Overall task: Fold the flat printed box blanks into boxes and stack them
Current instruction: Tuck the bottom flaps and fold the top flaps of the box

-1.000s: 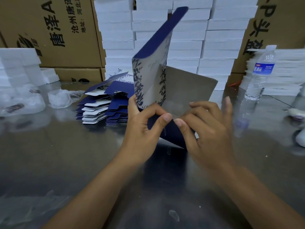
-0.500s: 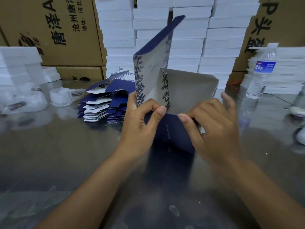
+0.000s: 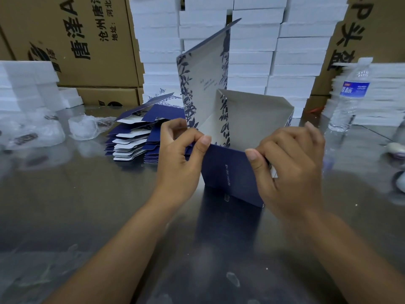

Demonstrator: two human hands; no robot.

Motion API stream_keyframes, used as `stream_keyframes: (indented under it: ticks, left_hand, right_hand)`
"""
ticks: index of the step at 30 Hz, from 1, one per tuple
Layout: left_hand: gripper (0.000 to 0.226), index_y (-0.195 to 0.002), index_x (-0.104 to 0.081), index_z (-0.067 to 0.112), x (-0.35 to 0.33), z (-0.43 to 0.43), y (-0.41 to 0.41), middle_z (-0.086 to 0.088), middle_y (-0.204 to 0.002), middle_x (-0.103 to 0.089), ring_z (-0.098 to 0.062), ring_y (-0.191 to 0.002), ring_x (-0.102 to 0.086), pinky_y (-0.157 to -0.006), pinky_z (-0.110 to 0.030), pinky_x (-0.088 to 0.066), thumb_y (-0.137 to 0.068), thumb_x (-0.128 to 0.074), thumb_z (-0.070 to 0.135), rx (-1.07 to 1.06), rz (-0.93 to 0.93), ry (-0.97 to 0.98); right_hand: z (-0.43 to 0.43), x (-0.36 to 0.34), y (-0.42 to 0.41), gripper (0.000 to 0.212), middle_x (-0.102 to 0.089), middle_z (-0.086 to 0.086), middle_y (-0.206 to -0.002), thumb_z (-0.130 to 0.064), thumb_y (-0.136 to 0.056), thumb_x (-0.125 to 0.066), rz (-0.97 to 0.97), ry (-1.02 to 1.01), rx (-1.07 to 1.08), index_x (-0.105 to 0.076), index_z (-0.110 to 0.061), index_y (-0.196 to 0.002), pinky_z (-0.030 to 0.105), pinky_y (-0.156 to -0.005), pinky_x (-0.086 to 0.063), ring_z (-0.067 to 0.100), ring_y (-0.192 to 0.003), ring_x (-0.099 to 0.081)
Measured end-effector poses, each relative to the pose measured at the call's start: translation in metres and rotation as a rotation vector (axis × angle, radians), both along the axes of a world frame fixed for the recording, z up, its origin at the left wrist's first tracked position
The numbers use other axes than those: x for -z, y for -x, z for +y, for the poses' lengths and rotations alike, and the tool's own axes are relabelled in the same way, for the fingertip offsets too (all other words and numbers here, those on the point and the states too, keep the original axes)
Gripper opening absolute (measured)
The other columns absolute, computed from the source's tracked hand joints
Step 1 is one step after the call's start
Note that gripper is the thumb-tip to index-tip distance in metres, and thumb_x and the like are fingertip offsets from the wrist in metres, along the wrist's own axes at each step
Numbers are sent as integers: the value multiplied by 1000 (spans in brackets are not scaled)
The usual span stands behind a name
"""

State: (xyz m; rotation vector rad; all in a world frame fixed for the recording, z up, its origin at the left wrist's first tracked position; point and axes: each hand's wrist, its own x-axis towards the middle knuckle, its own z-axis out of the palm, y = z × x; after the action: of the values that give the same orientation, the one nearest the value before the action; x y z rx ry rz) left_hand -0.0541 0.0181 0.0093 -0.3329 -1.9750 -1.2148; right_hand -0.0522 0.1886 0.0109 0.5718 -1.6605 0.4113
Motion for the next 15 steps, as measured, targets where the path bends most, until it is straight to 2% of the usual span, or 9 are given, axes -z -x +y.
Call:
stream_keyframes:
  ticks: [3, 6, 8, 11, 15]
  left_hand:
    - [18, -73, -59, 24, 2, -2, 2, 5, -105, -37, 20, -101, -34, -84, 1, -26, -89, -52, 30, -39, 31, -5]
    - [22, -81, -69, 11, 5, -3, 1, 6, -105, -39, 11, -97, -40, -82, -3, -31, -90, -56, 27, -155, 142, 40]
    - [26, -85, -70, 7, 5, -5, 1, 0, -107, -40, 0, -93, -42, -80, -13, -39, -92, -55, 28, -237, 210, 66]
    - [33, -82, -65, 3, 3, -6, 2, -2, -102, -41, -5, -89, -41, -75, -30, -44, -93, -50, 30, -259, 237, 77]
    - [32, -79, -61, 2, 3, -6, 2, -6, -95, -42, -15, -85, -43, -70, -34, -42, -94, -51, 28, -253, 211, 66]
  right_hand:
    - [4, -2, 1, 36, -60, 6, -69, -21, -95, -49, 8, 6, 1, -59, -6, -63, 46, -96, -29, 23, -83, -48]
    - [4, -2, 1, 35, -60, 8, -69, -20, -94, -49, -9, 16, 18, -59, -5, -63, 46, -96, -29, 23, -83, -47]
    - [3, -2, 1, 36, -59, 9, -69, -20, -94, -48, -25, 31, 14, -58, -4, -63, 47, -94, -30, 22, -83, -45]
    - [3, -2, 0, 39, -58, 9, -68, -20, -95, -46, -16, 33, 5, -57, -3, -62, 47, -93, -31, 22, -82, -45]
    - [4, -2, 1, 38, -60, 10, -71, -18, -95, -46, 2, 17, -44, -60, -2, -63, 47, -91, -33, 23, -81, -46]
